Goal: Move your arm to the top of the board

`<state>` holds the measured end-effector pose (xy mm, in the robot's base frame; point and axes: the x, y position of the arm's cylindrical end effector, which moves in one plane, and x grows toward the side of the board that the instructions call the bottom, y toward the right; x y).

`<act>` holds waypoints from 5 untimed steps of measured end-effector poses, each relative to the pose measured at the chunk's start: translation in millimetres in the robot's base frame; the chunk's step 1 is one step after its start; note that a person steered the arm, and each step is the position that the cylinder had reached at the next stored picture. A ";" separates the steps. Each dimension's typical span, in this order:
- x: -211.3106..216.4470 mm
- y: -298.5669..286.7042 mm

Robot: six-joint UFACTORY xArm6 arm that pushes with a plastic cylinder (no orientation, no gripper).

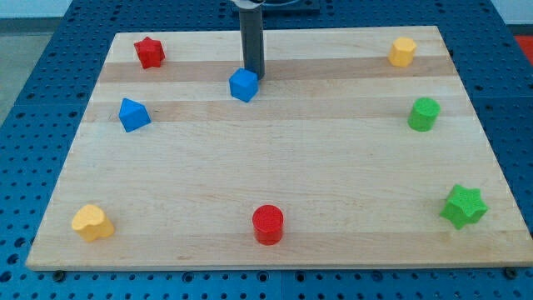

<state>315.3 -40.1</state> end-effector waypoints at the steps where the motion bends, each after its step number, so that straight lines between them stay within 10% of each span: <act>1: -5.8 0.7; 5: -103.0 -29.3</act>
<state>212.3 -69.4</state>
